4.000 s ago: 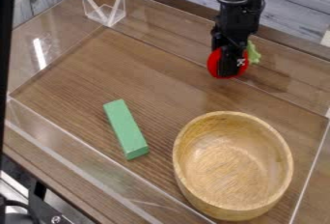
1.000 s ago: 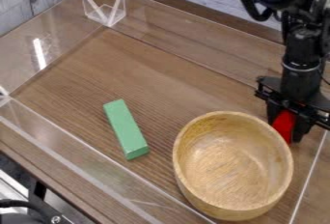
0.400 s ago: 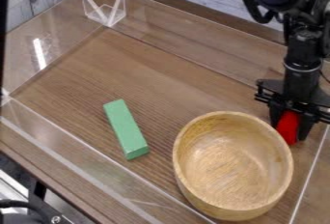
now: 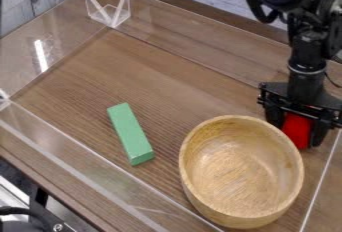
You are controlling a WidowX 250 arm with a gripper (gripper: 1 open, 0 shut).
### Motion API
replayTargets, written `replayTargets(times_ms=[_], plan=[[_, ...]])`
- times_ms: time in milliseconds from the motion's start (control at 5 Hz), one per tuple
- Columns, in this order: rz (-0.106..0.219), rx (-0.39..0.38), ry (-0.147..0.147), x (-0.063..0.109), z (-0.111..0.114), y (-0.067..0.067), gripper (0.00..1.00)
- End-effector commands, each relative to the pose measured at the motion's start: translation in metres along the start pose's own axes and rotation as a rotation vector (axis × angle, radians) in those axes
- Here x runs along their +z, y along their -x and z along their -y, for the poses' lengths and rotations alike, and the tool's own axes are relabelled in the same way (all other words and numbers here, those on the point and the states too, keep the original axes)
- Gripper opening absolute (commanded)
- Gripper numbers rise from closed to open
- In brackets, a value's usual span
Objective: Move the red object to the right side of the table
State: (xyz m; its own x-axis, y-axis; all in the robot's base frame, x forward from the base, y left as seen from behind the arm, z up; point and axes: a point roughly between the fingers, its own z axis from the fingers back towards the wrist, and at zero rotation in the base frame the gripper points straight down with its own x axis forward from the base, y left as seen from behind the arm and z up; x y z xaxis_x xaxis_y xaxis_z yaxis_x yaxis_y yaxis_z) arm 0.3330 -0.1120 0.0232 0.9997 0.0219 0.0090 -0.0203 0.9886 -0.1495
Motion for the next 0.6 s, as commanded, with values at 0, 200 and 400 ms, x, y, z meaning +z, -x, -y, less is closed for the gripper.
replayTargets(times_ms=[0, 200, 400], plan=[[0.054, -0.048, 0.016, 0.025, 0.004, -0.019, 0.0], [0.066, -0.032, 0.016, 0.037, 0.009, -0.015, 0.0], [0.066, -0.019, 0.016, 0.045, 0.014, -0.009, 1.0]])
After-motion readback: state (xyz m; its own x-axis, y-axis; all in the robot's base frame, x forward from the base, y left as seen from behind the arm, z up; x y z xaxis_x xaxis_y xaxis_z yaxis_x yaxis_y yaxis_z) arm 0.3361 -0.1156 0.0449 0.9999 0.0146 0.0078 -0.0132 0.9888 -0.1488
